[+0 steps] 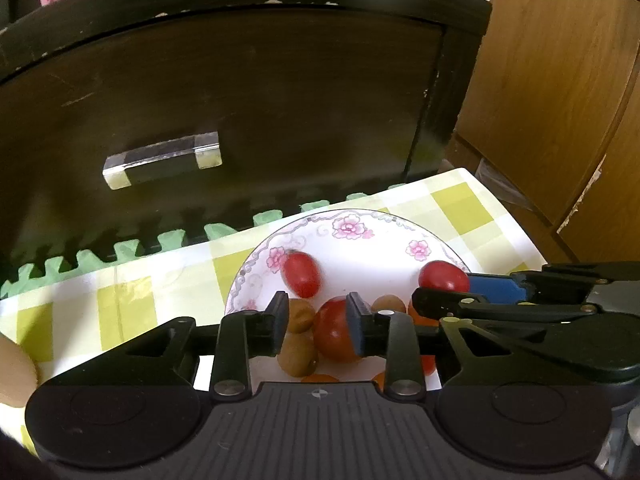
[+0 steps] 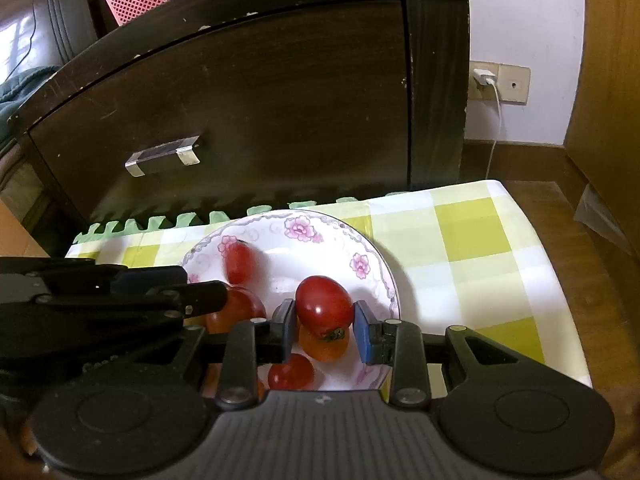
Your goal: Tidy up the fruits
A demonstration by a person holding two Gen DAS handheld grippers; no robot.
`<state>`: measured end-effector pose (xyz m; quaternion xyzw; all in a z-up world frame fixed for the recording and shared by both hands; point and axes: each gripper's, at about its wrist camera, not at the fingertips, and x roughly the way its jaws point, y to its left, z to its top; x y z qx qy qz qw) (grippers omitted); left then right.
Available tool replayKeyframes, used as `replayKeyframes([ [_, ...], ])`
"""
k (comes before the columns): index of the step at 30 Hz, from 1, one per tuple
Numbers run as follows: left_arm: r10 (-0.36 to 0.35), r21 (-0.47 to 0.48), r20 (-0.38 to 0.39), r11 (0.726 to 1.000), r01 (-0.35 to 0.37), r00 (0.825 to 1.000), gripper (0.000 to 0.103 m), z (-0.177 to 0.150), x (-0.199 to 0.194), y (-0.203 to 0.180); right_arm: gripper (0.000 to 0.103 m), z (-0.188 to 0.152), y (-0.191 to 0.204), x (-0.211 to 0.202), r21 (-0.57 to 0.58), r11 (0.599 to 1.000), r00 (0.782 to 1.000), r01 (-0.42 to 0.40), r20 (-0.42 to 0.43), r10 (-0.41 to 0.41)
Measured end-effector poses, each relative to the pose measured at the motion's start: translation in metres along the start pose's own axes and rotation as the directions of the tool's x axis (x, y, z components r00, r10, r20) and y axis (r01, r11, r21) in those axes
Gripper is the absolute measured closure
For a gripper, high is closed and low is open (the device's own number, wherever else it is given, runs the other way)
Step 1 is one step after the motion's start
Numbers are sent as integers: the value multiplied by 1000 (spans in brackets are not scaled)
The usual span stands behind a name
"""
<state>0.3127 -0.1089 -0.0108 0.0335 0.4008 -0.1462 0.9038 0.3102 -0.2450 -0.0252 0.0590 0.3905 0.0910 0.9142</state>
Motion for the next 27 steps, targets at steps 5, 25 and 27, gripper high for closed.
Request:
replayKeyframes([
  [5,9,-10,8,1000,-9,1000,60,-1,-7,5,71,-2,4,-5,-9,1000,1000,-13,1,13],
  [25,70,2,59,998,-70,996,27,-19,-62,-4,60,-17,8,-67,28,1000,999,12,45,-13],
  [27,80,-1,64,997,-80,995,21,-25,-68,-6,59,-21,9,-75,26,999,999,21,47,-22],
])
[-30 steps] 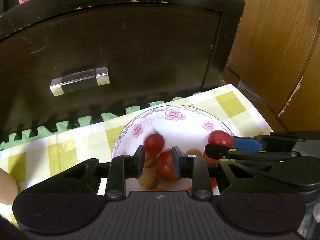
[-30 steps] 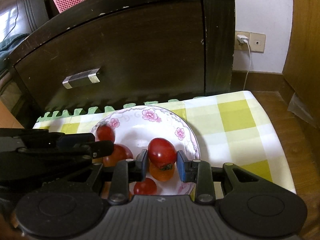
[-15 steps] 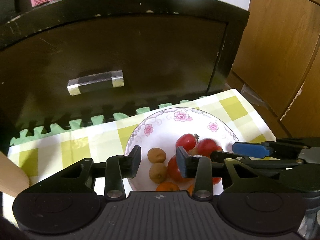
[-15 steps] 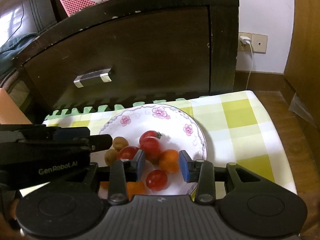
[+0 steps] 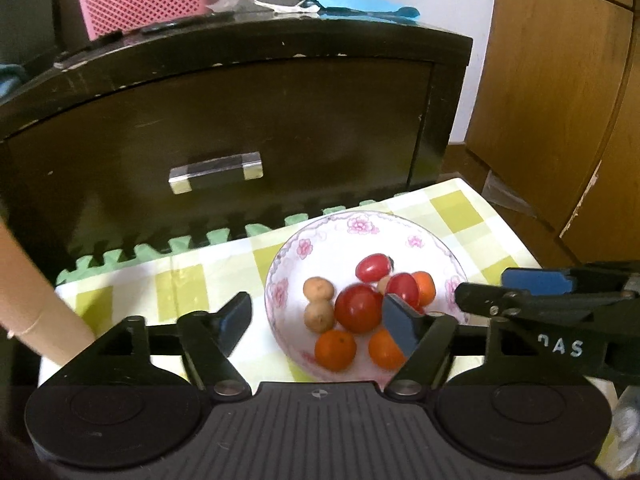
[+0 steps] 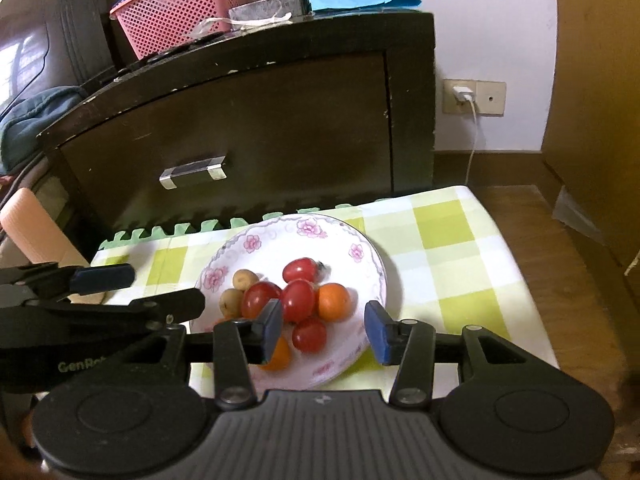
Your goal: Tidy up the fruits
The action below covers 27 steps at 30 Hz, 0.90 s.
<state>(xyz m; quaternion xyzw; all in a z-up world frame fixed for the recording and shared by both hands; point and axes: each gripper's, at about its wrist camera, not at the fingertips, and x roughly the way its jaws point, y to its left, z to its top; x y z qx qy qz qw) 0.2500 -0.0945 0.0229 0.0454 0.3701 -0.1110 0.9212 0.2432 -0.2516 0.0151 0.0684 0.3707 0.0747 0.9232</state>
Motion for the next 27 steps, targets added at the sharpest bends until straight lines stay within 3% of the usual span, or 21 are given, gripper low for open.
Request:
replayKeyframes([
  [10,31,-9,10,999,-31,999,14,-23,-30,-6,54,-31,4,-35,29,1000,1000,8,-1,-7],
  [19,94,-18,0,995,-94,996,1,-54,-52,-9,53,-60,9,-55,56,998,1000,11,-23,-10],
  [27,107,-31,-25,994,-108,994,0,-79,-65,-11,53,-88,14,-70,68,997,999,20,-48,-17],
])
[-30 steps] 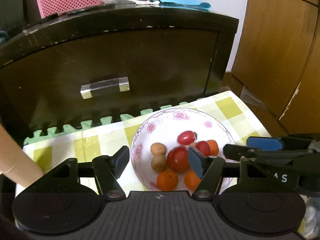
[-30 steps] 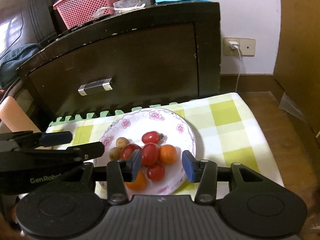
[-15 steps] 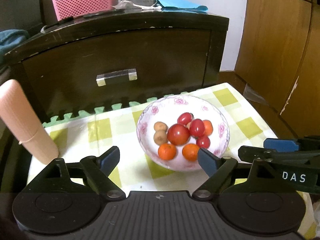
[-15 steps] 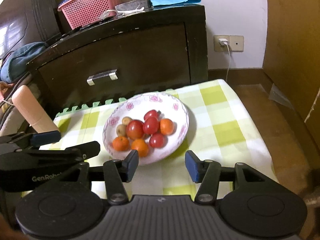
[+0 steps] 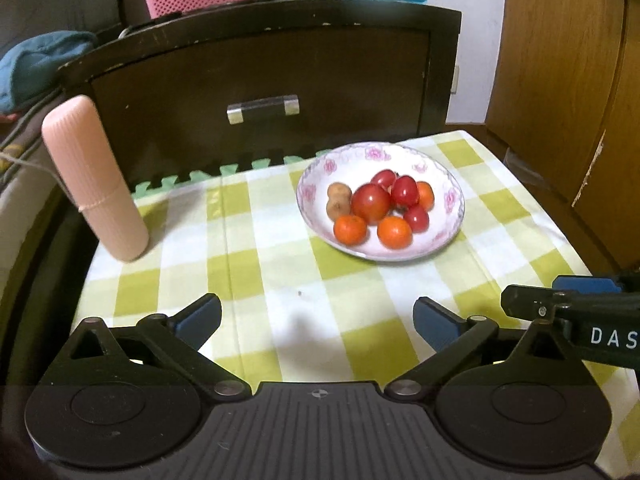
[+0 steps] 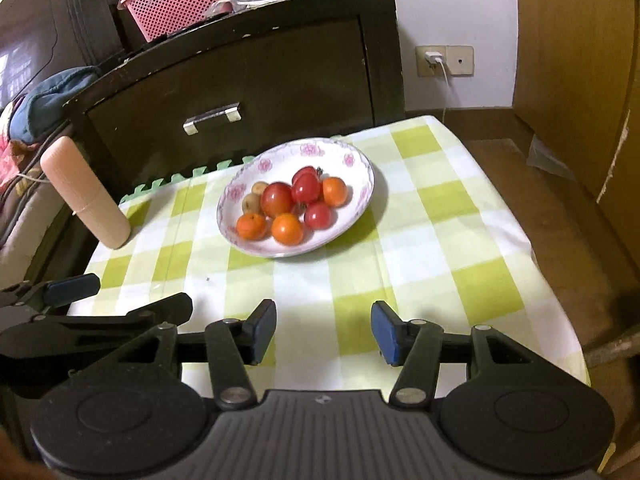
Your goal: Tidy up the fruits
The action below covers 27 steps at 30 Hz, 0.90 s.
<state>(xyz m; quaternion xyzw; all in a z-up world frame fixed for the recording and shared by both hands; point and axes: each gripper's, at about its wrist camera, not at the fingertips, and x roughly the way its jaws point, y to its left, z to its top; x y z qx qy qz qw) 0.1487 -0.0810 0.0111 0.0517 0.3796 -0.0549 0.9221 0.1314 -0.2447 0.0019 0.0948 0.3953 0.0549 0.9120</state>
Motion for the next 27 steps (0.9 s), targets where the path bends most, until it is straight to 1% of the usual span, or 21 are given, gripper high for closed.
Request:
replayKeyframes([
  [9,6,-27,-22,1000,-7,1000,0,-18,-16,0,52,-28,5,-16,11,1000,1000,4,-23,-3],
  [14,27,-17,-28,999,-27,999,0,-26,-25,0,52,-36,8,-22,19,1000,1000,3,-24,-2],
  [20,28,-14,-59,999,-29,998,0,-40,-30,1,52,-49,12,-27,16,1000,999,7,-38,-6],
  [27,33,-20,-74,999,-34,997,0,-52,-37,2,52,-61,15,-33,15,1000,999,12,-52,-11],
])
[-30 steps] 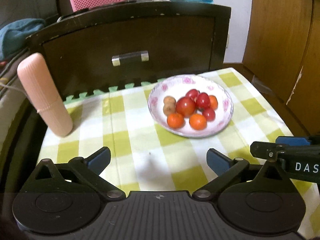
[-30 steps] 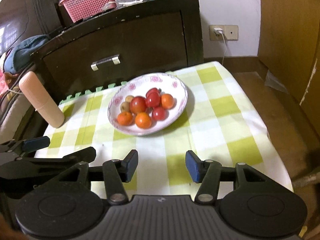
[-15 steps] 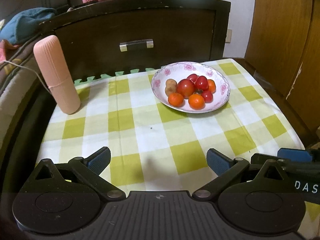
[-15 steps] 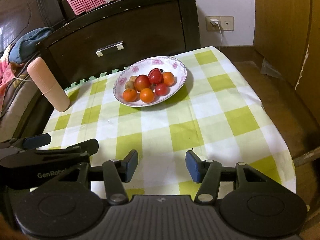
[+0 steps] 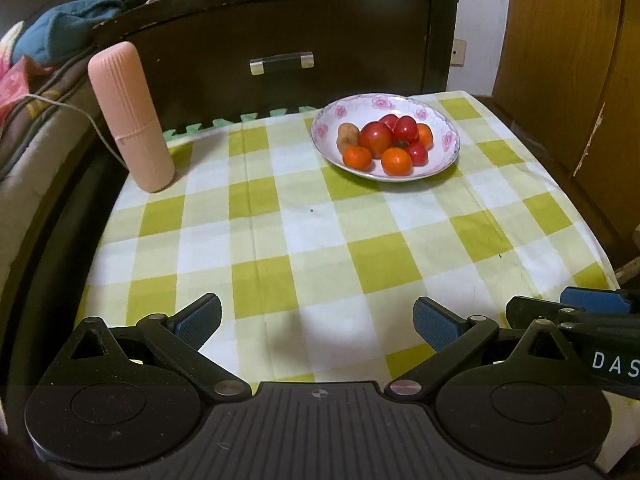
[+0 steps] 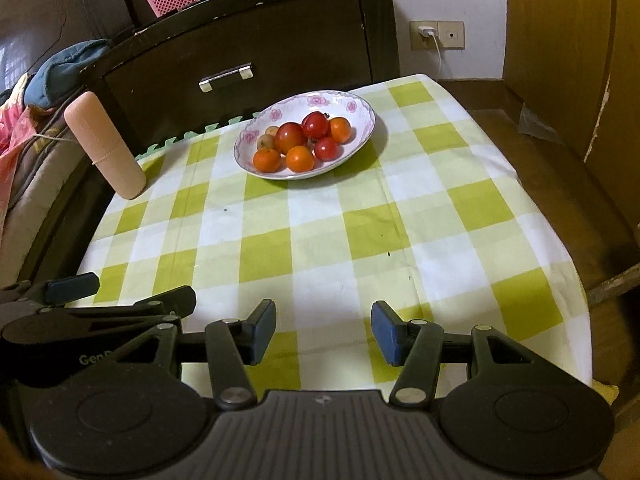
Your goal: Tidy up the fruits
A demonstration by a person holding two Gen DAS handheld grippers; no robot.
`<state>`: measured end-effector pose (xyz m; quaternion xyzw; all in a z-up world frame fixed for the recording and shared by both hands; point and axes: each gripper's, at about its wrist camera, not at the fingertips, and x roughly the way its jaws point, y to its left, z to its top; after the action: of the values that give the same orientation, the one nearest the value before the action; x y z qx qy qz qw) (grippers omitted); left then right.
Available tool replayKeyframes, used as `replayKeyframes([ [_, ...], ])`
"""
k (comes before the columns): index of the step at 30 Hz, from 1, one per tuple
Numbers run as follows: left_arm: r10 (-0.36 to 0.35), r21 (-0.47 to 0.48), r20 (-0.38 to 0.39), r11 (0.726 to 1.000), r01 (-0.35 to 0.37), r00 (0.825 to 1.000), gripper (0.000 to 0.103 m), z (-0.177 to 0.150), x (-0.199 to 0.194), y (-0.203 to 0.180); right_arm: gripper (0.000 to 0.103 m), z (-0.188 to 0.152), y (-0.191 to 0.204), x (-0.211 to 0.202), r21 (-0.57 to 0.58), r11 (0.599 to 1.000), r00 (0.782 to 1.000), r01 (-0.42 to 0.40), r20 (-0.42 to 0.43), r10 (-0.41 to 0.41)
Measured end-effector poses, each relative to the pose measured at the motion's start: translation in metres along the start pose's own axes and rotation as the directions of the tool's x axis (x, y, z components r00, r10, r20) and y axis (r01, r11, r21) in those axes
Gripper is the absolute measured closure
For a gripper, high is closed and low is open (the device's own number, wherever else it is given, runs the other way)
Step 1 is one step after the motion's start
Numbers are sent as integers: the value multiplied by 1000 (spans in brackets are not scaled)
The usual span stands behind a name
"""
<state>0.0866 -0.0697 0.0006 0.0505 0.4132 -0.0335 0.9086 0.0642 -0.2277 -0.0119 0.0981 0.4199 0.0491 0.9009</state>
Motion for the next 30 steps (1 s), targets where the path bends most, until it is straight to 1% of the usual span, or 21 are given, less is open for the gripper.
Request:
replayKeyframes([
  [12,4,-13,-24,1000,-4,1000,0,-16,-6,2,52,-15,5,-5,-6,1000,1000,15,-23,-15],
  [30,-1,-38,-50,999,-1,999,2,-28,-9,5,52,-25,8,-6,-16,1000,999,10,-44,-11],
])
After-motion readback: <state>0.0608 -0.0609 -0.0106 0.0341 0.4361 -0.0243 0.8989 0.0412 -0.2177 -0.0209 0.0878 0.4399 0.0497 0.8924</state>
